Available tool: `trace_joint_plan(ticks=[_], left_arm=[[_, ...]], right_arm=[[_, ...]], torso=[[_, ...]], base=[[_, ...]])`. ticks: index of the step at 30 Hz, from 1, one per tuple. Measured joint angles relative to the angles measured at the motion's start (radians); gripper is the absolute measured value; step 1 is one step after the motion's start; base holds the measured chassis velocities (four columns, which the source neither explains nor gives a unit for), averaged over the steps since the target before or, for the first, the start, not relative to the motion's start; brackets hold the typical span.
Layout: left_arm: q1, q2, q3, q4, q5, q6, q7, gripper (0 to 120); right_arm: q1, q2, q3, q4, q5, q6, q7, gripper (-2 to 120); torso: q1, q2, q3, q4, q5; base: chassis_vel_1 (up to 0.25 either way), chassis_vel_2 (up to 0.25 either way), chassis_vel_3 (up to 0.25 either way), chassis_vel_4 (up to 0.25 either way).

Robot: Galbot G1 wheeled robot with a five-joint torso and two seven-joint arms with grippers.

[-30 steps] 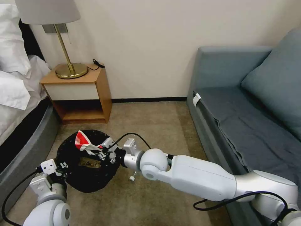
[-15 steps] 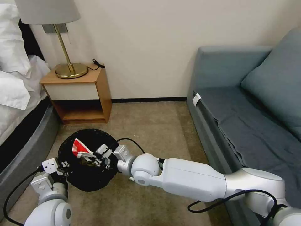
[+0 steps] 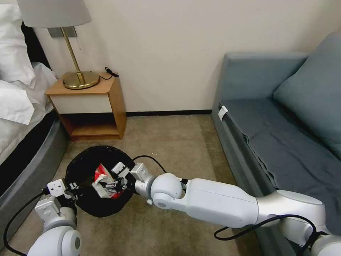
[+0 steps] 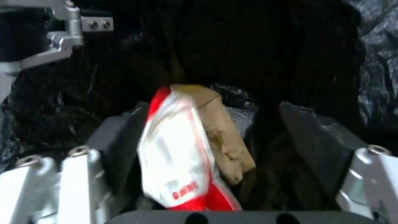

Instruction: Pick up the trash bin, then pick up the garbage on the floor and place it into the trash bin.

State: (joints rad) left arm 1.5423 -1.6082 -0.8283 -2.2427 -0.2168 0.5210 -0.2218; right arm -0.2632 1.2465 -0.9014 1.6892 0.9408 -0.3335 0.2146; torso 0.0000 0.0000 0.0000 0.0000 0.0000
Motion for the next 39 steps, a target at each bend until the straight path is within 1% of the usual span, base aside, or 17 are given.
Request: trace_joint_plan(ticks=[1, 4, 15, 19, 22, 23, 27, 29, 30, 32, 33, 34, 35, 36, 37, 38, 39], left_arm=[[0.000, 0.000, 0.000, 0.000, 0.000, 0.000, 0.000, 2], [0.000, 0.000, 0.000, -0.001, 0.000, -0.001, 0.000, 2], [0.000, 0.000, -0.003, -0.001, 0.000, -0.002, 0.000, 2], [-0.002, 0.000, -0.004, 0.004, -0.001, -0.002, -0.001, 2], [-0.001, 0.000, -0.006, 0.008, -0.003, -0.002, -0.001, 2], [-0.001, 0.000, -0.006, 0.008, -0.003, -0.002, -0.001, 2], [0.001, 0.000, -0.021, 0.009, -0.016, -0.003, -0.002, 2], [0.001, 0.000, -0.024, 0.009, -0.019, -0.003, -0.002, 2], [0.001, 0.002, -0.030, 0.008, -0.025, -0.003, -0.002, 2], [0.001, 0.005, -0.037, 0.006, -0.031, -0.003, -0.002, 2], [0.002, 0.007, -0.039, 0.005, -0.033, -0.003, -0.002, 2], [0.002, 0.007, -0.039, 0.005, -0.033, -0.003, -0.002, 2], [0.003, 0.008, -0.041, 0.002, -0.035, -0.003, -0.002, 2], [0.004, 0.008, -0.043, 0.001, -0.035, -0.003, -0.002, 2], [0.004, 0.008, -0.043, -0.001, -0.036, -0.003, -0.002, 2], [0.004, 0.008, -0.043, -0.001, -0.036, -0.003, -0.002, 2], [0.006, 0.008, -0.045, -0.004, -0.036, -0.003, -0.001, 2]], right_arm=[[0.002, 0.001, 0.002, 0.000, -0.002, 0.002, 0.000, 92], [0.004, 0.002, 0.007, 0.000, -0.006, 0.004, 0.000, 98], [0.016, 0.001, 0.065, 0.010, -0.013, 0.007, 0.005, 100], [0.024, -0.028, 0.111, 0.031, -0.024, 0.009, 0.004, 100], [0.040, -0.079, 0.152, 0.048, -0.029, 0.008, 0.000, 100], [0.040, -0.079, 0.152, 0.048, -0.029, 0.008, 0.000, 100], [0.063, -0.159, 0.186, 0.027, -0.075, -0.022, -0.009, 100], [0.067, -0.173, 0.188, 0.020, -0.087, -0.027, -0.016, 100], [0.078, -0.202, 0.189, 0.004, -0.118, -0.036, -0.038, 100], [0.091, -0.235, 0.182, -0.023, -0.166, -0.039, -0.076, 100], [0.094, -0.245, 0.177, -0.040, -0.194, -0.038, -0.097, 100], [0.094, -0.245, 0.177, -0.040, -0.194, -0.038, -0.097, 100], [0.096, -0.256, 0.170, -0.080, -0.263, -0.024, -0.145, 100], [0.097, -0.260, 0.164, -0.126, -0.344, 0.009, -0.194, 100], [0.099, -0.262, 0.157, -0.161, -0.396, 0.044, -0.243, 100], [0.099, -0.262, 0.157, -0.161, -0.396, 0.044, -0.243, 100], [0.104, -0.264, 0.143, -0.218, -0.472, 0.109, -0.334, 100]], torso=[[0.000, 0.000, 0.000, 0.0000, 0.0000], [0.000, 0.000, 0.000, 0.0000, 0.0000], [0.000, 0.000, 0.000, 0.0002, 0.0000], [0.000, 0.000, 0.000, 0.0001, 0.0001], [0.000, 0.000, 0.000, 0.0001, 0.0001], [0.000, 0.000, 0.000, 0.0001, 0.0001], [0.000, 0.000, 0.000, 0.0000, 0.0002], [0.000, 0.000, 0.000, 0.0000, 0.0002], [0.000, 0.000, 0.000, -0.0001, 0.0002], [0.000, 0.000, 0.000, -0.0002, 0.0001], [0.000, 0.000, 0.000, -0.0001, 0.0002], [0.000, 0.000, 0.000, -0.0001, 0.0002], [0.000, 0.000, 0.000, -0.0001, 0.0002], [0.000, 0.000, 0.000, -0.0001, 0.0003], [0.000, 0.000, 0.000, -0.0001, 0.0001], [0.000, 0.000, 0.000, -0.0001, 0.0001], [0.000, 0.000, 0.000, -0.0002, 0.0001]], base=[[0.000, 0.000, 0.000, 0.000], [0.000, 0.000, 0.000, 0.000], [0.000, 0.000, 0.000, 0.000], [0.000, 0.000, 0.000, 0.000], [0.000, 0.000, 0.000, 0.000], [0.000, 0.000, 0.000, 0.000], [0.000, 0.000, 0.000, 0.000], [0.000, 0.000, 0.000, 0.000], [0.000, 0.000, 0.000, 0.000], [0.000, 0.000, 0.000, 0.000], [0.000, 0.000, 0.000, 0.000], [0.000, 0.000, 0.000, 0.000], [0.000, 0.000, 0.000, 0.000], [0.000, 0.000, 0.000, 0.000], [0.000, 0.000, 0.000, 0.000], [0.000, 0.000, 0.000, 0.000], [0.000, 0.000, 0.000, 0.000]])
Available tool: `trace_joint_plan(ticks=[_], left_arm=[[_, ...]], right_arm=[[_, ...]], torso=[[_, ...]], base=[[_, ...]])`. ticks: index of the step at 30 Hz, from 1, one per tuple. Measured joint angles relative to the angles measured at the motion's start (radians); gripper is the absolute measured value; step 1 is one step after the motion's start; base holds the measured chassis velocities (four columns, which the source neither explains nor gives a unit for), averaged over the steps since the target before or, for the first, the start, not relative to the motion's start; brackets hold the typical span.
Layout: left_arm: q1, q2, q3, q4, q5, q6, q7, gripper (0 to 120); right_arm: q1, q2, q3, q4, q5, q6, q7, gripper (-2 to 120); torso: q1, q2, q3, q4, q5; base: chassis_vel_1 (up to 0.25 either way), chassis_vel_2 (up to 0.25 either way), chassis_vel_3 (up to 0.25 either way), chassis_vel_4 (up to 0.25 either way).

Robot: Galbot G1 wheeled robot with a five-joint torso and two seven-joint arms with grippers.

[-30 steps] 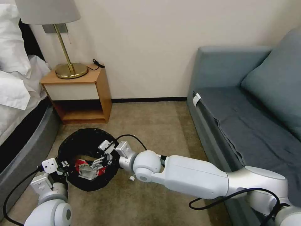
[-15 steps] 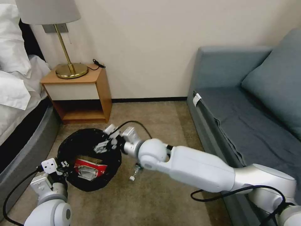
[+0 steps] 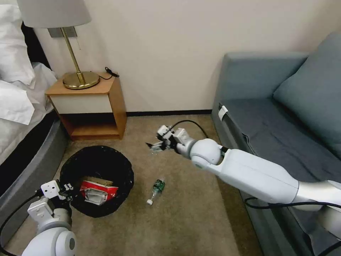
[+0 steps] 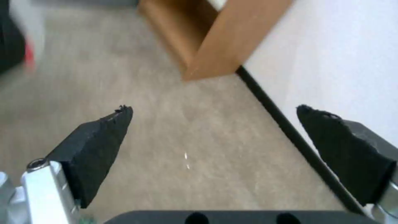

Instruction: Pick up the trash bin, then pick up the garbage on the floor and place it into the trash bin.

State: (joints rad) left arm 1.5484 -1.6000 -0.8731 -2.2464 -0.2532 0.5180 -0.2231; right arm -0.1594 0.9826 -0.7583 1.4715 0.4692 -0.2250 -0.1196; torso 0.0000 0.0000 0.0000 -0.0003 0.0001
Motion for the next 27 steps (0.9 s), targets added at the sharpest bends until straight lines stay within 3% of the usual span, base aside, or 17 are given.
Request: trace_joint_plan(ticks=[3, 4, 6, 9, 10, 12, 22, 27], left_arm=[[0.005, -0.001, -0.006, -0.006, -0.002, 0.000, 0.001, 2], [0.005, -0.001, -0.006, -0.006, -0.002, 0.000, 0.001, 2], [0.008, -0.003, -0.010, -0.007, -0.003, -0.003, 0.002, 2], [0.008, -0.004, -0.012, -0.008, -0.003, -0.004, 0.002, 2], [0.008, -0.005, -0.014, -0.010, -0.004, -0.004, 0.003, 2], [0.008, -0.005, -0.020, -0.012, -0.006, -0.004, 0.003, 2], [0.010, -0.007, -0.031, -0.015, -0.012, -0.004, 0.004, 2], [0.009, -0.007, -0.033, -0.014, -0.012, -0.011, 0.004, 2]], right_arm=[[0.016, 0.013, -0.036, -0.110, -0.126, 0.133, -0.172, 100], [0.016, 0.013, -0.036, -0.110, -0.126, 0.133, -0.172, 100], [0.024, 0.059, -0.068, -0.229, -0.236, 0.245, -0.244, 100], [0.026, 0.093, -0.075, -0.294, -0.292, 0.306, -0.276, 100], [0.029, 0.162, -0.080, -0.399, -0.375, 0.399, -0.320, 100], [0.031, 0.239, -0.081, -0.503, -0.476, 0.478, -0.356, 100], [0.027, 0.385, -0.079, -0.790, -0.762, 0.674, -0.426, 100], [0.021, 0.422, -0.088, -0.859, -0.803, 0.714, -0.434, 100]], torso=[[0.000, 0.000, 0.000, 0.0001, 0.0000], [0.000, 0.000, 0.000, 0.0001, 0.0000], [0.000, 0.000, 0.000, 0.0000, -0.0001], [0.000, 0.000, 0.000, -0.0001, -0.0003], [0.000, 0.000, 0.000, 0.0003, 0.0001], [0.000, 0.000, 0.000, 0.0007, -0.0004], [0.000, 0.000, 0.000, 0.0002, -0.0003], [0.000, 0.000, 0.000, 0.0002, -0.0003]], base=[[0.000, 0.000, 0.000, 0.000], [0.000, 0.000, 0.000, 0.000], [0.000, 0.000, 0.000, 0.000], [0.000, 0.000, 0.000, 0.000], [0.000, 0.000, 0.000, 0.000], [0.000, 0.000, 0.000, 0.000], [0.000, 0.000, 0.000, 0.000], [0.000, 0.000, 0.000, 0.000]])
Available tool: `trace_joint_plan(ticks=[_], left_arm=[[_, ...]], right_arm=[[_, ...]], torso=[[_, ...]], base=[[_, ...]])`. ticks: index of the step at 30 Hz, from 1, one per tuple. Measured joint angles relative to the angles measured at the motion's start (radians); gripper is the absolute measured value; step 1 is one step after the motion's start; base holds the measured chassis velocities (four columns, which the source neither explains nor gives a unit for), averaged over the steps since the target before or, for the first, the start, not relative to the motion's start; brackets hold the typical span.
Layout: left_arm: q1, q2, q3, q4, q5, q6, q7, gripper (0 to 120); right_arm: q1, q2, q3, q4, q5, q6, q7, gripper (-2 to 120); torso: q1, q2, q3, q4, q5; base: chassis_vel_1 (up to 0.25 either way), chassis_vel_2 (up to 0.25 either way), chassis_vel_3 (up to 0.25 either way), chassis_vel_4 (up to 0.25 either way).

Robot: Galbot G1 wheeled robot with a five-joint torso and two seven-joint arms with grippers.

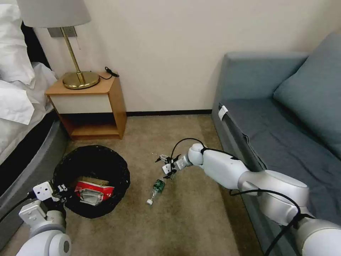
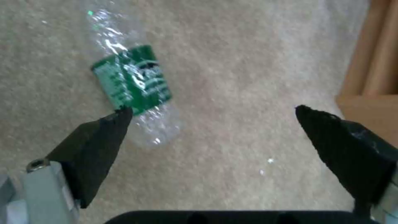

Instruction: Pick up the trash bin, then pick up the garbage on the floor and place it into the trash bin.

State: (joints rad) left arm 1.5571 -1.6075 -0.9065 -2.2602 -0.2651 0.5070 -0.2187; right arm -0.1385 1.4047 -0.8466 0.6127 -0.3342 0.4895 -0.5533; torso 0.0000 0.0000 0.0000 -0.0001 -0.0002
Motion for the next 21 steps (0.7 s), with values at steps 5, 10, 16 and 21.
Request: trace_joint_plan(ticks=[5, 10, 16, 21], left_arm=[[0.005, 0.000, -0.009, 0.000, -0.007, -0.007, 0.003, 2], [0.014, -0.001, -0.022, -0.014, -0.020, -0.008, 0.003, 2], [0.024, -0.001, -0.032, -0.020, -0.030, -0.012, 0.004, 2], [0.032, -0.001, -0.040, -0.026, -0.038, -0.019, 0.005, 2]], right_arm=[[-0.013, 0.047, -0.031, -0.058, -0.013, 0.013, -0.001, 100], [-0.033, 0.098, -0.044, -0.108, -0.040, 0.015, 0.002, 100], [-0.045, 0.127, -0.050, -0.133, -0.049, 0.015, 0.004, 100], [-0.052, 0.148, -0.052, -0.152, -0.057, 0.015, 0.005, 100]], torso=[[0.000, 0.000, 0.000, 0.0001, 0.0000], [0.000, 0.000, 0.000, 0.0002, 0.0001], [0.000, 0.000, 0.000, 0.0001, 0.0000], [0.000, 0.000, 0.000, 0.0002, 0.0000]], base=[[0.000, 0.000, 0.000, 0.000], [0.000, 0.000, 0.000, 0.000], [0.000, 0.000, 0.000, 0.000], [0.000, 0.000, 0.000, 0.000]])
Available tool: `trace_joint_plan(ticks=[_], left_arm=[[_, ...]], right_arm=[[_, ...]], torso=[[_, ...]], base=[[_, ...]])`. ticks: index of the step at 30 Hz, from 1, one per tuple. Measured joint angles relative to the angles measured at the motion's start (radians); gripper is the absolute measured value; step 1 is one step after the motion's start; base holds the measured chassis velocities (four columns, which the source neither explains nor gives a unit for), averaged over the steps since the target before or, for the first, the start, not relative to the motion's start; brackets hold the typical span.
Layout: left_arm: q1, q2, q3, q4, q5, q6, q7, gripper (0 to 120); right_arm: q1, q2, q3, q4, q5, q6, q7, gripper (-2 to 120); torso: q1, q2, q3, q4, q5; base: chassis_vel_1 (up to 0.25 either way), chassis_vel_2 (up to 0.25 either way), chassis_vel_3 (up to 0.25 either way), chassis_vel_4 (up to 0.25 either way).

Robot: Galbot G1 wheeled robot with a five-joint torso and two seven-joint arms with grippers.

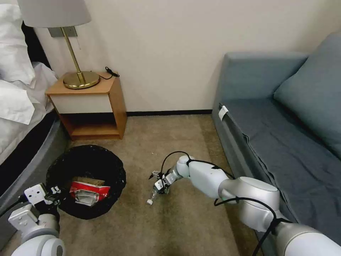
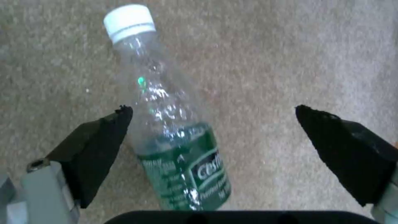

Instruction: Pick up the trash bin, then pick up the garbage on the floor and place it into the trash bin.

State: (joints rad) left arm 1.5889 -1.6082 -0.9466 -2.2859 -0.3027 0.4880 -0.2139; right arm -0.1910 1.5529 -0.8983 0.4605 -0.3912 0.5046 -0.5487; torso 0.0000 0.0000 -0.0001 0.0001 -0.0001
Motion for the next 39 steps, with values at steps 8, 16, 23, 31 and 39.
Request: trace_joint_plan(ticks=[8, 16, 23, 31, 39], left_arm=[[0.006, 0.000, -0.005, -0.006, -0.007, -0.004, 0.000, 2], [0.007, 0.000, 0.001, -0.006, -0.007, -0.011, 0.001, 2], [0.010, 0.000, 0.020, -0.005, 0.008, -0.014, 0.001, 2], [0.015, 0.000, 0.022, -0.003, 0.009, -0.023, 0.001, 2], [0.024, 0.000, 0.023, 0.001, 0.010, -0.037, 0.001, 2]], right_arm=[[-0.012, 0.023, 0.000, -0.023, -0.007, -0.004, 0.004, 100], [-0.025, 0.028, 0.005, -0.049, -0.019, -0.011, 0.007, 100], [-0.040, 0.042, 0.023, -0.096, -0.031, -0.038, 0.016, 100], [-0.047, 0.055, 0.028, -0.111, -0.031, -0.056, 0.018, 100], [-0.051, 0.056, 0.031, -0.128, -0.030, -0.080, 0.025, 100]], torso=[[0.000, 0.000, 0.000, 0.0000, 0.0001], [0.000, 0.000, 0.000, -0.0001, 0.0001], [0.000, 0.000, 0.000, -0.0001, 0.0002], [0.000, 0.000, 0.000, -0.0001, 0.0002], [0.000, 0.000, 0.000, -0.0001, 0.0002]], base=[[0.000, 0.000, 0.000, 0.000], [0.000, 0.000, 0.000, 0.000], [0.000, 0.000, 0.000, 0.000], [0.000, 0.000, 0.000, 0.000], [0.000, 0.000, 0.000, 0.000]])
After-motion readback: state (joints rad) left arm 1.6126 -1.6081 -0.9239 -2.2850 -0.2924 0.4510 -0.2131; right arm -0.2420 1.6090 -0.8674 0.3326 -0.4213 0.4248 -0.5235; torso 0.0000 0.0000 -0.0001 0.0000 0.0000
